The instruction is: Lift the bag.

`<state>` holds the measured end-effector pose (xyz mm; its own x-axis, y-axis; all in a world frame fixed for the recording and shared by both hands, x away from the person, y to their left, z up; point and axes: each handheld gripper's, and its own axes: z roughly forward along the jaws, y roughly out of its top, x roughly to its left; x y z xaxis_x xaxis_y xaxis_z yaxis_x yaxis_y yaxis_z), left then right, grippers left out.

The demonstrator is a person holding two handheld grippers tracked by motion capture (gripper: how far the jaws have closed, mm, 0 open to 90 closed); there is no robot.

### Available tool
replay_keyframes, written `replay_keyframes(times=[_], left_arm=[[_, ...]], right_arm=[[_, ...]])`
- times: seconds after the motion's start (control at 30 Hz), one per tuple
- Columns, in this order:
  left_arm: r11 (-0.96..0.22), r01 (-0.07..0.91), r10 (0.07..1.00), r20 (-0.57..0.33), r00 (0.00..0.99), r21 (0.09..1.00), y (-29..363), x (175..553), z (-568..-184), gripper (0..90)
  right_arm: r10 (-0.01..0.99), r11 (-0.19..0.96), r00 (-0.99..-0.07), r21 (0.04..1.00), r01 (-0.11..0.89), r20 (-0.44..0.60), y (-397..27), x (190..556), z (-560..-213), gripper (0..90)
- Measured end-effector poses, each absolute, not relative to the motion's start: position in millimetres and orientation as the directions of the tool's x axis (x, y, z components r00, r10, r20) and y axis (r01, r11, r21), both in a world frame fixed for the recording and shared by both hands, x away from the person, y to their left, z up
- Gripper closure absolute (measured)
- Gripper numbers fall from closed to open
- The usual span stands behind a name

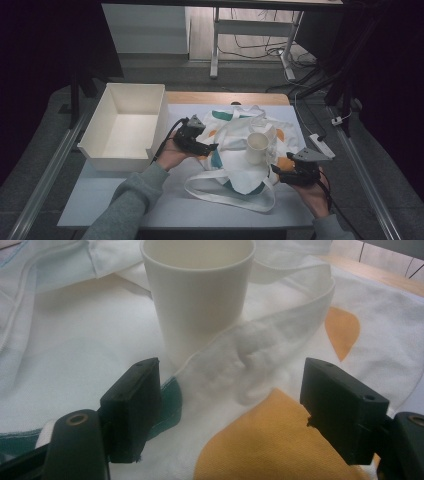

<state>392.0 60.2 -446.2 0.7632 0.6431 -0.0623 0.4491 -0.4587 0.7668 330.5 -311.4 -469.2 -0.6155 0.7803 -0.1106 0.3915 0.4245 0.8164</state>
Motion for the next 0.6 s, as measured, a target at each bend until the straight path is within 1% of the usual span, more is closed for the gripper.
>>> replay_keyframes(times=[0.13, 0.2, 0.27, 0.37, 0.4, 0.5, 0.6], left_arm=[[-0.458, 0.452, 0.647, -0.061, 0.760, 0.765, 51.5, 403.7, -451.9, 22.1], [-0.453, 0.462, 0.648, -0.074, 0.758, 0.762, 48.7, 411.8, -455.6, 22.5], [-0.433, 0.476, 0.656, -0.094, 0.749, 0.765, 45.6, 420.1, -459.7, 24.6], [-0.442, 0.492, 0.657, -0.103, 0.746, 0.750, 40.2, 427.8, -467.4, 28.9], [-0.445, 0.494, 0.658, -0.102, 0.746, 0.747, 39.3, 428.6, -469.2, 32.2], [-0.461, 0.494, 0.657, -0.091, 0.749, 0.737, 38.4, 429.7, -472.5, 46.7], [-0.468, 0.500, 0.648, -0.101, 0.755, 0.729, 38.8, 430.4, -473.9, 55.4]], right_arm=[[0.781, 0.424, -0.615, 0.816, 0.393, -0.109, -311.4, 330.6, -469.4, 24.7], [0.782, 0.426, -0.613, 0.814, 0.394, -0.113, -310.9, 330.2, -469.1, 24.7], [0.783, 0.423, -0.611, 0.817, 0.392, -0.112, -310.6, 329.6, -468.8, 24.8], [0.785, 0.424, -0.609, 0.817, 0.392, -0.116, -309.7, 328.8, -467.4, 24.8], [0.785, 0.424, -0.609, 0.817, 0.391, -0.116, -309.2, 328.3, -466.8, 24.8], [0.784, 0.421, -0.610, 0.817, 0.394, -0.110, -307.9, 327.6, -466.4, 24.8], [0.786, 0.420, -0.610, 0.812, 0.406, -0.102, -305.1, 327.6, -467.8, 24.8]])
